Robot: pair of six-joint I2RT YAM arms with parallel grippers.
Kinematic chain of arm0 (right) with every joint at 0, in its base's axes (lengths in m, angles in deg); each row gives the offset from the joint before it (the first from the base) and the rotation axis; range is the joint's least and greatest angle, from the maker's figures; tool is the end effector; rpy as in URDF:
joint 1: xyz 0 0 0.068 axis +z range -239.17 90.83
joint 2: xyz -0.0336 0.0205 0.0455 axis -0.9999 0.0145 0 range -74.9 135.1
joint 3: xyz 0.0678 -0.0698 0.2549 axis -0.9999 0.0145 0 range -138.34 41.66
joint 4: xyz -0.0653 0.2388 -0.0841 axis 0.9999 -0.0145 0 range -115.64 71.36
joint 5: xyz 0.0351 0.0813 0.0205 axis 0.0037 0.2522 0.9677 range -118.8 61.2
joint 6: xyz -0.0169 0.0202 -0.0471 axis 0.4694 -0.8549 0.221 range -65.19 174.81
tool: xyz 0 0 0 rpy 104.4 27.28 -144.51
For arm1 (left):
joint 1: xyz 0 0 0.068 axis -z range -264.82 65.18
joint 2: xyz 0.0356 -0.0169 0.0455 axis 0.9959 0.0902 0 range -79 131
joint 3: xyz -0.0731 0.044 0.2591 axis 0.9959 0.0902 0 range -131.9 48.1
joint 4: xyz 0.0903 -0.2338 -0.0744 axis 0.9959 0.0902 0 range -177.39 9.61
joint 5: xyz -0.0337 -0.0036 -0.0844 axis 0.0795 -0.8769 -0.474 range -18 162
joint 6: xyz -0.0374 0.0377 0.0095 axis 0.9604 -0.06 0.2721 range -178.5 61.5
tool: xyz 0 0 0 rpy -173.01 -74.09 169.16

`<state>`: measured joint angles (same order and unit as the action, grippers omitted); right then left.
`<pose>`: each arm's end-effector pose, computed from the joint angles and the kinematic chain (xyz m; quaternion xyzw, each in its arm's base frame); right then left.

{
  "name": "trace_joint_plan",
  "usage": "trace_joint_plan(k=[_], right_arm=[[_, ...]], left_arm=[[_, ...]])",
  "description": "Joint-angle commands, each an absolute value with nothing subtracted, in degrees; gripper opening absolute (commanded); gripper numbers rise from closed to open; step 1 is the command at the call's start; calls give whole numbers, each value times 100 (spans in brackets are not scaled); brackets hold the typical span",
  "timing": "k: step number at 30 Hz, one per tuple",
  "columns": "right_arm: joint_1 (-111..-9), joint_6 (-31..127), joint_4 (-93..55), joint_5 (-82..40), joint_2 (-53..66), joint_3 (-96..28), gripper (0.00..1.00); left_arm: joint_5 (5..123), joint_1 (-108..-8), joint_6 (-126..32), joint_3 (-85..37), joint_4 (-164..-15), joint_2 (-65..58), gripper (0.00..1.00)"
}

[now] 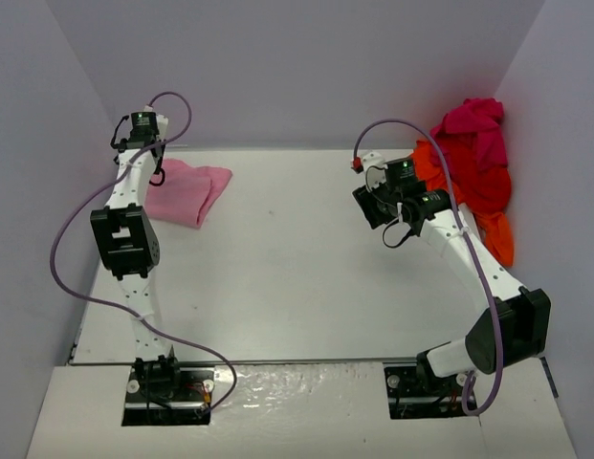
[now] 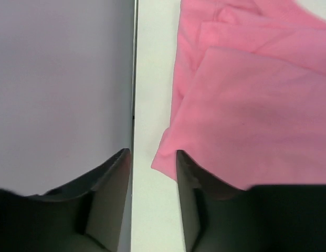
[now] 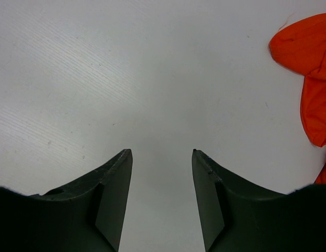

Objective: Fold and stack the t-shirts
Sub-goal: Neatly place the folded tshirt to the corner

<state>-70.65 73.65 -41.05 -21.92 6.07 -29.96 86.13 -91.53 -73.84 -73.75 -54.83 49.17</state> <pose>0.3049 0.1066 0.3360 -0.3070 0.8168 0.0510 0.4858 0.5131 0.0692 0.2854 0.0144 0.8968 0.1907 0.3990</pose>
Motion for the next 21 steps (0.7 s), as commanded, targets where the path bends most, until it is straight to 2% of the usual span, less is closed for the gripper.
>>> trace_joint_plan(k=[1, 8, 14, 21], right_arm=[[-7018, 7431, -3982, -2335, 404, -3157, 47], [-7027, 7436, -3986, -2322, 222, -3041, 47], [-7027, 7441, -3973, -2293, 199, -2989, 47], [-7036, 7405, -3980, -2272, 358, -3015, 47]], left_arm=[[7823, -9001, -7340, -6905, -5735, 3411, 0], [5786, -8665, -8039, -6137, -4177, 2866, 0], [5187, -8615, -8811, -5064, -3969, 2807, 0], [4968, -8313, -9063, -5532, -3619, 3543, 0]])
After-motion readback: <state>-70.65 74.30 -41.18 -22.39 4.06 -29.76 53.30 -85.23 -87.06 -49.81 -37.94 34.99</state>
